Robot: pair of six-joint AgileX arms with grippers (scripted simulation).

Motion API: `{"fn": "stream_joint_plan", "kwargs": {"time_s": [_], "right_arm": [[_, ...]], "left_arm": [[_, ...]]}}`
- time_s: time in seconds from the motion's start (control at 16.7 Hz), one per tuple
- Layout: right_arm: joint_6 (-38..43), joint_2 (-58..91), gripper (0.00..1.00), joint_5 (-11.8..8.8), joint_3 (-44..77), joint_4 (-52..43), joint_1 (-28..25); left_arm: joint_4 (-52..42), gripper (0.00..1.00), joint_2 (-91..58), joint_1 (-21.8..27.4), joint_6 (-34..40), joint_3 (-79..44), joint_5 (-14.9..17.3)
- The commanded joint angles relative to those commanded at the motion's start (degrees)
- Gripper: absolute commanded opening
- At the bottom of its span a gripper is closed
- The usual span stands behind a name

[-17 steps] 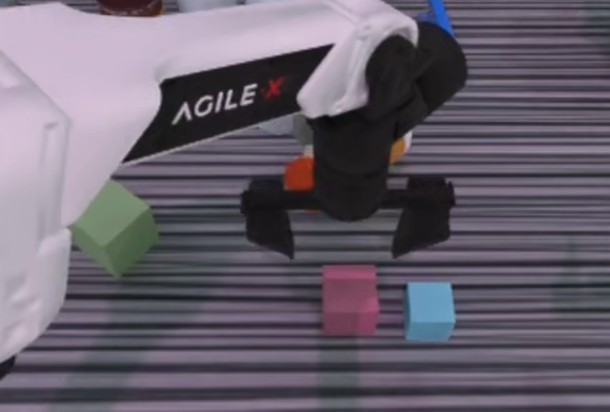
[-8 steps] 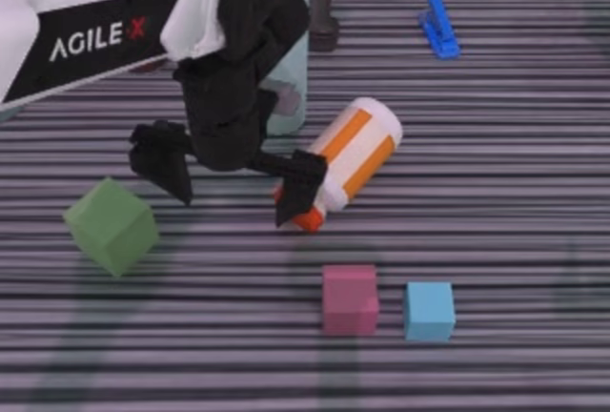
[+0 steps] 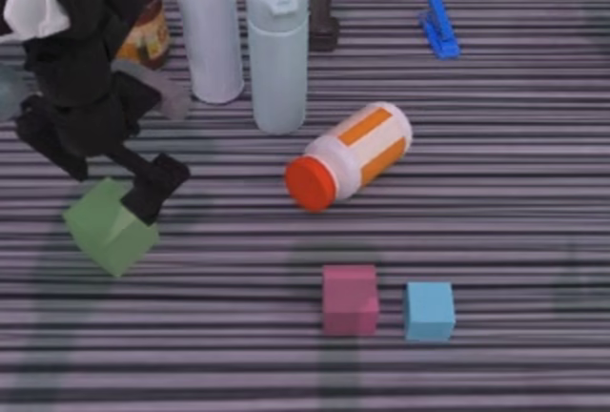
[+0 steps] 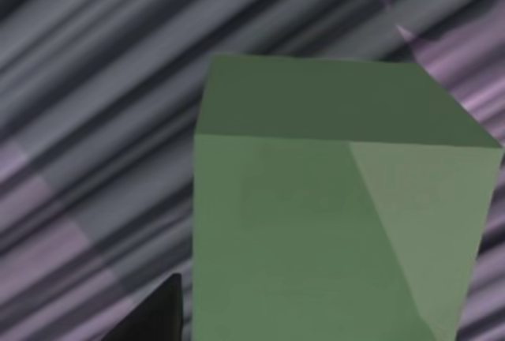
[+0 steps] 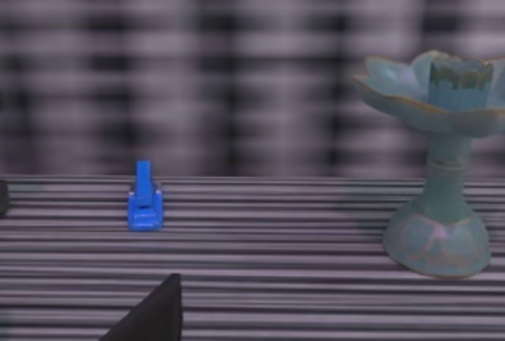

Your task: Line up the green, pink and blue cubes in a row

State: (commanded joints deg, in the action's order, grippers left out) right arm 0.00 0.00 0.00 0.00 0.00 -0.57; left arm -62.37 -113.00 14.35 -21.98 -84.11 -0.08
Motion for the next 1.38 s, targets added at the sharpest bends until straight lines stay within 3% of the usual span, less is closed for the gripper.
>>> {"fn": "stream_joint_plan", "kwargs": {"time_s": [0.18, 0.6, 1.08, 1.38], "right_arm": [[0.00, 0.00, 1.00, 0.00, 0.00, 0.00, 0.00], [0.00, 0.00, 1.00, 0.00, 0.00, 0.00, 0.00], [0.00, 0.00, 1.00, 0.00, 0.00, 0.00, 0.00], [0.00, 0.00, 1.00, 0.00, 0.00, 0.00, 0.00]], "left_arm": [[0.95, 1.00, 1.60, -3.16, -5.13, 1.43, 0.12], [1.89, 1.00, 1.16, -3.30, -5.53, 1.95, 0.12], [18.14, 1.00, -5.56, -3.58, -5.82, 11.14, 0.19], [19.56, 1.00, -6.25, -3.60, -5.86, 12.05, 0.19]]}}
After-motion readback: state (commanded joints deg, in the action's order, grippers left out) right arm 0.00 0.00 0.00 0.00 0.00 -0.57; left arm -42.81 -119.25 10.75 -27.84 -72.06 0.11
